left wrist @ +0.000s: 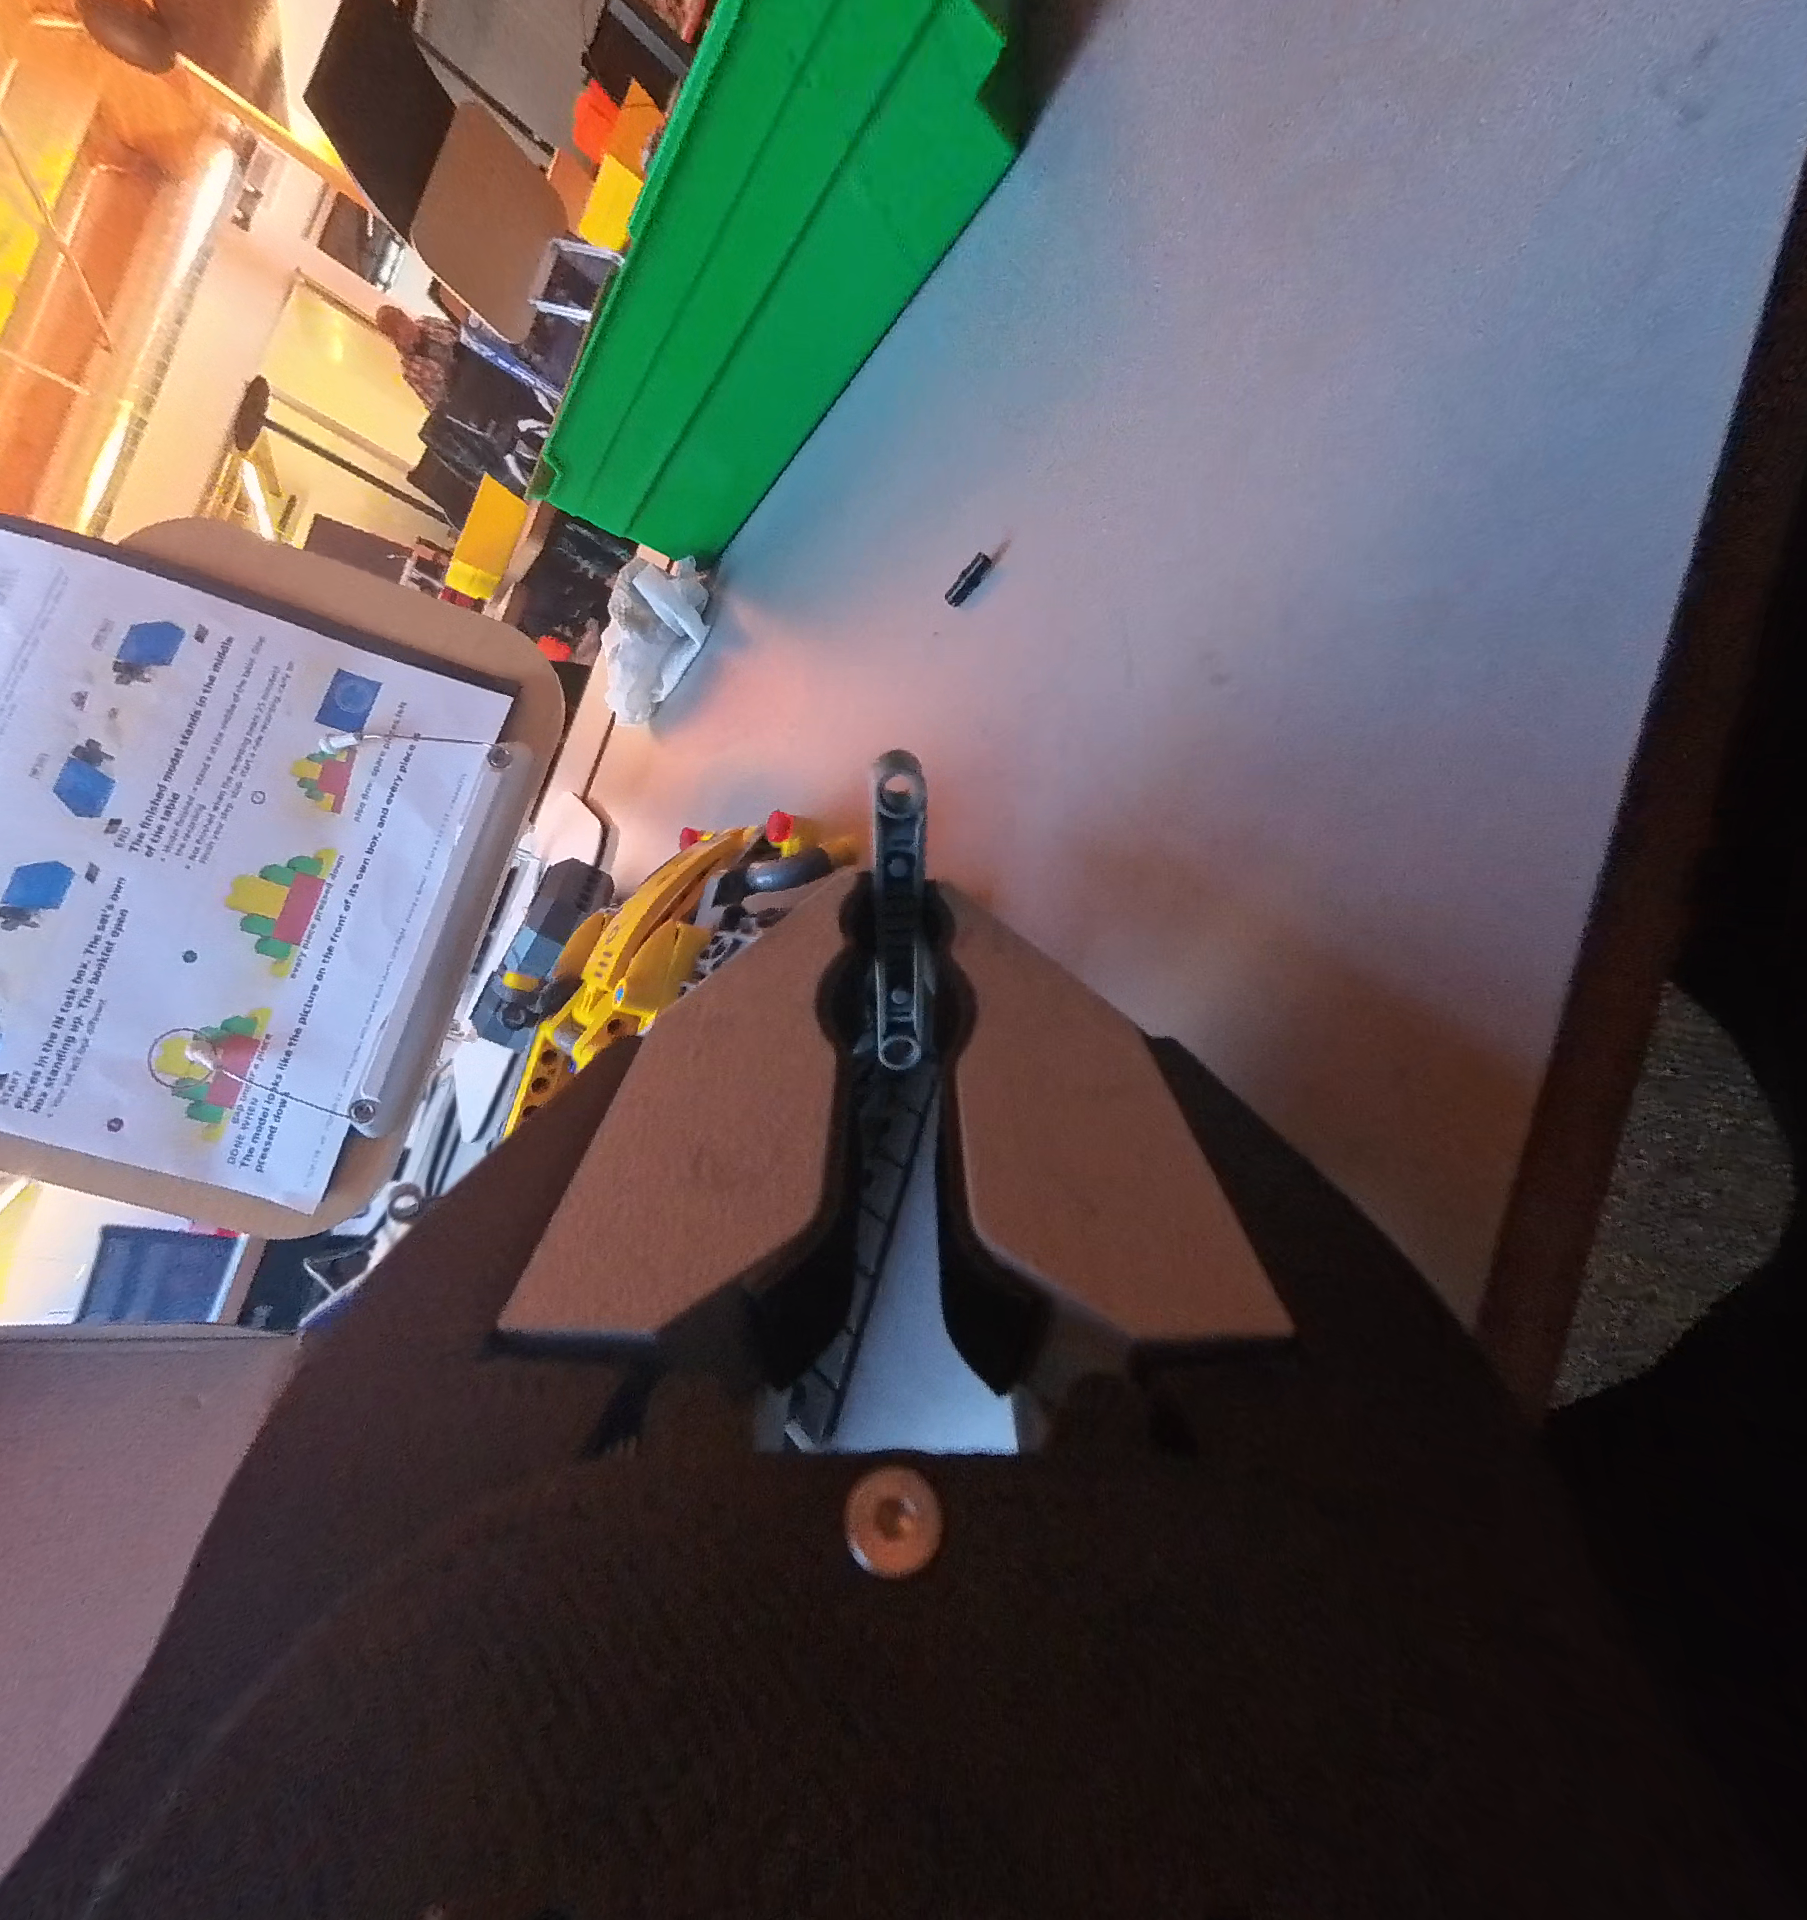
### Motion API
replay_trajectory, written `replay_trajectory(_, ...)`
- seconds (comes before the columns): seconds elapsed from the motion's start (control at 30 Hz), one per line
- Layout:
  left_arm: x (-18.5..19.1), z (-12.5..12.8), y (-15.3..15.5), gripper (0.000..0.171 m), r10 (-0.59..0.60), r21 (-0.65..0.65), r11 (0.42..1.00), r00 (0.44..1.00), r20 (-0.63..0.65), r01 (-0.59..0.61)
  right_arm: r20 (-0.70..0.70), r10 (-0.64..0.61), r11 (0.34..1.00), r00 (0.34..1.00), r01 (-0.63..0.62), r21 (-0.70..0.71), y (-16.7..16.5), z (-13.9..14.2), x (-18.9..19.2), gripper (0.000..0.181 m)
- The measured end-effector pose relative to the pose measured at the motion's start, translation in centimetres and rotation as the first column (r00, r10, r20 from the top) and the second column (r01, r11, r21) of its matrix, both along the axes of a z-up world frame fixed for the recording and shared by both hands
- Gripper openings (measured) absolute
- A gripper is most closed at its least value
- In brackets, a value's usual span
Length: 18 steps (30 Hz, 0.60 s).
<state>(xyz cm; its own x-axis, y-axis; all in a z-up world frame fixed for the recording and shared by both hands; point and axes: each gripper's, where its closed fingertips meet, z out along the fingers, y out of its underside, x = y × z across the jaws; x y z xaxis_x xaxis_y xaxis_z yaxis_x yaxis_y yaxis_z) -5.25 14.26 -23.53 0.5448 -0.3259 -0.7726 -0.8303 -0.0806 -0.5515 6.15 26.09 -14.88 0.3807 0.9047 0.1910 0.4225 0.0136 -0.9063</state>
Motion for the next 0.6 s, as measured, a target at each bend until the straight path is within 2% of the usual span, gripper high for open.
replay_trajectory(0.07, 0.0, -0.1, 0.0, 0.005, -0.001, -0.004, 1.000, 1.000, -0.007, 0.001, -0.092, -0.144, 0.988, 0.985, 0.149, 0.041, 5.9, 4.9, 3.8, 0.003)
replay_trajectory(0.13, 0.0, -0.1, 0.0, 0.005, -0.002, -0.004, 1.000, 1.000, -0.008, 0.002, -0.123, -0.247, 0.968, 0.961, 0.252, 0.020, 11.4, 7.3, 6.7, 0.003)
replay_trajectory(0.2, 0.1, -0.2, 0.0, 0.005, -0.002, -0.007, 1.000, 1.000, -0.011, 0.002, -0.026, -0.293, 0.954, 0.956, 0.290, -0.083, 15.9, 6.2, 7.8, 0.003)
replay_trajectory(0.27, 0.0, -0.3, 0.0, 0.005, 0.002, -0.011, 1.000, 1.000, -0.022, -0.003, 0.128, -0.314, 0.931, 0.941, 0.332, -0.152, 19.2, 3.2, 8.4, 0.003)
replay_trajectory(0.33, 0.0, -0.4, 0.0, 0.005, 0.004, -0.011, 1.000, 1.000, -0.031, -0.004, 0.179, -0.280, 0.913, 0.943, 0.319, -0.256, 20.6, 0.9, 8.0, 0.006)
replay_trajectory(0.4, 0.0, -0.4, 0.0, 0.005, 0.004, -0.010, 1.000, 0.999, -0.033, -0.004, 0.150, -0.279, 0.896, 0.949, 0.313, -0.316, 21.4, 0.3, 7.6, 0.018)
replay_trajectory(0.43, 0.0, -0.4, 0.0, 0.005, 0.004, -0.010, 1.000, 0.999, -0.032, -0.004, 0.140, -0.274, 0.893, 0.951, 0.306, -0.330, 21.6, 0.3, 7.4, 0.018)
replay_trajectory(0.53, 0.0, -0.3, 0.0, 0.005, 0.004, -0.007, 1.000, 1.000, -0.029, -0.004, 0.146, -0.292, 0.888, 0.945, 0.325, -0.327, 21.7, 0.0, 7.6, 0.022)
replay_trajectory(0.6, 0.0, 0.1, 0.0, 0.005, -0.005, 0.008, 1.000, 1.000, -0.007, 0.005, 0.090, -0.286, 0.910, 0.954, 0.300, -0.286, 20.3, 1.2, 7.0, 0.022)
